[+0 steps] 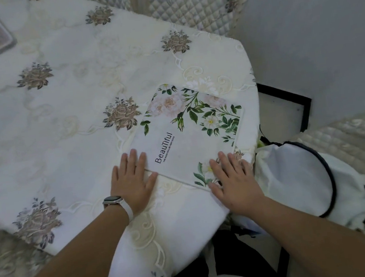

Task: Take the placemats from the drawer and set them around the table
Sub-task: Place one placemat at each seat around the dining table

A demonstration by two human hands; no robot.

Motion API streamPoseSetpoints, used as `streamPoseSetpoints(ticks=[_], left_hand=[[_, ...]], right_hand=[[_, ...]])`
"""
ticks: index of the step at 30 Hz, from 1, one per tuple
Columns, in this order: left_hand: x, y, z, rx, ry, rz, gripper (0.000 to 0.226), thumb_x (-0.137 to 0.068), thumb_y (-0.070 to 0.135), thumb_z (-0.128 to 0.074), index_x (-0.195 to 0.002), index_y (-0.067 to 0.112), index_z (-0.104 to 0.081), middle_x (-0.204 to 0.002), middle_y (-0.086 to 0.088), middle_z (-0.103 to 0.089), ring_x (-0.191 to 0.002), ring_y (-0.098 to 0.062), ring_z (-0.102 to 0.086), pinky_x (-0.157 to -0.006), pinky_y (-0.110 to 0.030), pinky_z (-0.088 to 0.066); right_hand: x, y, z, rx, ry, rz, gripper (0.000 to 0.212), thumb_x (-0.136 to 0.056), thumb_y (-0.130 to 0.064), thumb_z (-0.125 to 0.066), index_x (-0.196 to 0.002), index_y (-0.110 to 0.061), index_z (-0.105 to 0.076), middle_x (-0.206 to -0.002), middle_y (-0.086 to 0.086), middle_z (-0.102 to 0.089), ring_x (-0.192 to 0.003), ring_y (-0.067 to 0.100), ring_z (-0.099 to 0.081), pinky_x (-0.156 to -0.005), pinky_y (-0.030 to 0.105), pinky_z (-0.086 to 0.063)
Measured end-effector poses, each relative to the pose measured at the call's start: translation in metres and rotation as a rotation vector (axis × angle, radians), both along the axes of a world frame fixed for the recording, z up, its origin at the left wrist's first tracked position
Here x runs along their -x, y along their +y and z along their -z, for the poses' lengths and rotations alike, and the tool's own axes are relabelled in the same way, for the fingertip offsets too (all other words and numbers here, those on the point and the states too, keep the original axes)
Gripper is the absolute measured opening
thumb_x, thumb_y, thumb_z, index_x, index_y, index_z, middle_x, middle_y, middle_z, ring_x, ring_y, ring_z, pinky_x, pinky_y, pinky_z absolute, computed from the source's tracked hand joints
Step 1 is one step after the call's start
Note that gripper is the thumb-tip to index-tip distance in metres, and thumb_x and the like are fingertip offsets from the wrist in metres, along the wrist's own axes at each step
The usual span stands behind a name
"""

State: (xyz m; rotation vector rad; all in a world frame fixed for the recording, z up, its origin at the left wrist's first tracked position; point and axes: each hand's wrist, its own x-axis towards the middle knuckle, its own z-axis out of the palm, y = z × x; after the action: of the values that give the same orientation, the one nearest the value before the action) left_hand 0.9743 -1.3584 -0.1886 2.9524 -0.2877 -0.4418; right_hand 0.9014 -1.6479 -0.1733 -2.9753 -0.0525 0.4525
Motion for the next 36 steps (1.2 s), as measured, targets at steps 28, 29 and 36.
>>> streamPoseSetpoints(ticks=[28,29,36], left_hand=[[0.112,-0.023,-0.143,-0.001,-0.23,-0.099,0.052,-0.085,0.047,-0.038,-0.12,0.019,-0.064,-0.123,-0.006,-0.064,-0.111,-0.03,-0.061,-0.088,-0.046,-0.052],[0.121,-0.026,-0.147,-0.008,-0.248,-0.129,0.05,-0.085,0.046,-0.039,-0.119,0.02,-0.064,-0.123,-0.005,-0.065,-0.111,-0.03,-0.061,-0.088,-0.046,-0.052],[0.19,-0.036,-0.165,-0.042,-0.335,-0.358,0.045,-0.087,0.044,-0.043,-0.118,0.022,-0.065,-0.125,-0.004,-0.064,-0.113,-0.029,-0.059,-0.088,-0.048,-0.052]], right_hand=[[-0.029,0.014,-0.14,-0.094,-0.234,-0.535,0.054,-0.087,-0.048,-0.03,-0.121,-0.02,-0.06,-0.117,0.003,-0.062,-0.103,0.026,-0.058,-0.089,0.041,-0.044],[-0.027,0.013,-0.142,-0.11,-0.243,-0.572,0.052,-0.088,-0.048,-0.032,-0.121,-0.02,-0.061,-0.119,0.004,-0.062,-0.105,0.026,-0.057,-0.09,0.041,-0.044],[-0.013,0.032,-0.147,-0.225,-0.209,-0.771,0.045,-0.09,-0.047,-0.042,-0.125,-0.025,-0.06,-0.131,0.007,-0.058,-0.118,0.029,-0.053,-0.1,0.043,-0.04]])
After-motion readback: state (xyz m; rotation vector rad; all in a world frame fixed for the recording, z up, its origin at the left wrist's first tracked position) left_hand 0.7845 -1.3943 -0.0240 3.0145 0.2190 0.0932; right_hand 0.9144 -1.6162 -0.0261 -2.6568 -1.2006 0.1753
